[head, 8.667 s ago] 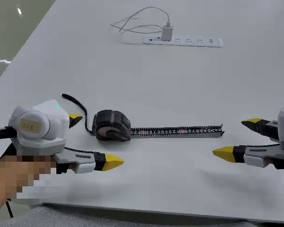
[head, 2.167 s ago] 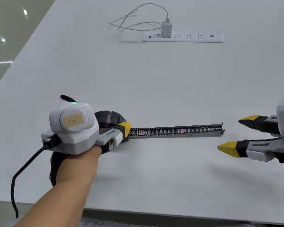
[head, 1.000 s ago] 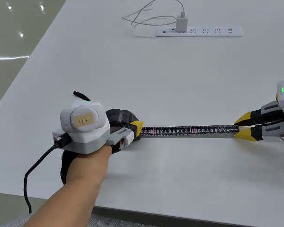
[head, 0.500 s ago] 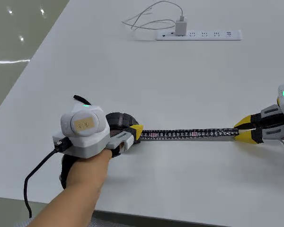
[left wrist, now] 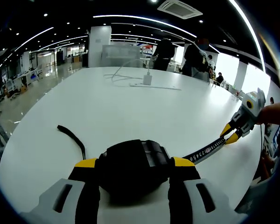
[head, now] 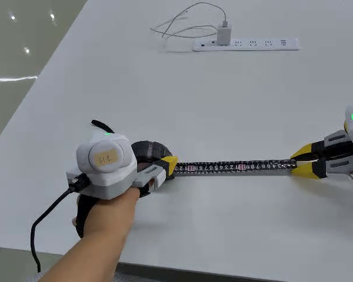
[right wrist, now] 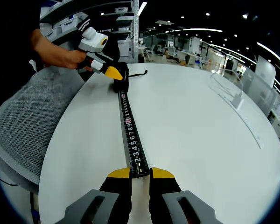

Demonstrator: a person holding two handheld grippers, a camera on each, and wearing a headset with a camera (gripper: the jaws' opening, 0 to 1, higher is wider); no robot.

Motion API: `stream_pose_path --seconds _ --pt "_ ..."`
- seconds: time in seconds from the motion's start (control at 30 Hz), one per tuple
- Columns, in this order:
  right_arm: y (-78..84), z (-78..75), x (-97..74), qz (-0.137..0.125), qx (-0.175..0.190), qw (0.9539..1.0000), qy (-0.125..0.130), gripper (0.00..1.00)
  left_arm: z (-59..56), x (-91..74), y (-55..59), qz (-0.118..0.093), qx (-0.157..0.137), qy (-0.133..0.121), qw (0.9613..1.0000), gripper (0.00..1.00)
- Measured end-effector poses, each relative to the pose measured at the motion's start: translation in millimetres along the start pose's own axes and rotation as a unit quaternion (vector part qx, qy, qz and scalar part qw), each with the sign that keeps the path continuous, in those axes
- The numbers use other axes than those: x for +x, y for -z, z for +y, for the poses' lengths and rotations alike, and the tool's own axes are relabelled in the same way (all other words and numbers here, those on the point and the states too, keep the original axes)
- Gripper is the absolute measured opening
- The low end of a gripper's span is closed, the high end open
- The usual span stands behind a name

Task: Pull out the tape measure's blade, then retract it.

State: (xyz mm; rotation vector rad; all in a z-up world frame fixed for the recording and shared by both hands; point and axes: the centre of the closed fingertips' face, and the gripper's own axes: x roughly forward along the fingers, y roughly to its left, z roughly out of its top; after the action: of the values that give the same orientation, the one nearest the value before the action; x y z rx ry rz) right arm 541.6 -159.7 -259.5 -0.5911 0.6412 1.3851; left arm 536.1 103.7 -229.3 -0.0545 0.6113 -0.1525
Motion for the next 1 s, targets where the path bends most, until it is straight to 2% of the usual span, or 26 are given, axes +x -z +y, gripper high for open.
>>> stream_pose_path --seconds 0.37,1.0 --pt "-14.4 5.5 12.9 -0.008 -0.012 0.9998 -0.01 0.09 -0.2 -0.3 -0.2 -0.001 -0.001 0.002 1.0 0.53" --pt "-28.9 9.1 26.9 -0.015 -0.016 0.9995 -0.023 0.09 0.2 -0.9 0.2 0.0 -0.001 0.004 1.0 0.53"
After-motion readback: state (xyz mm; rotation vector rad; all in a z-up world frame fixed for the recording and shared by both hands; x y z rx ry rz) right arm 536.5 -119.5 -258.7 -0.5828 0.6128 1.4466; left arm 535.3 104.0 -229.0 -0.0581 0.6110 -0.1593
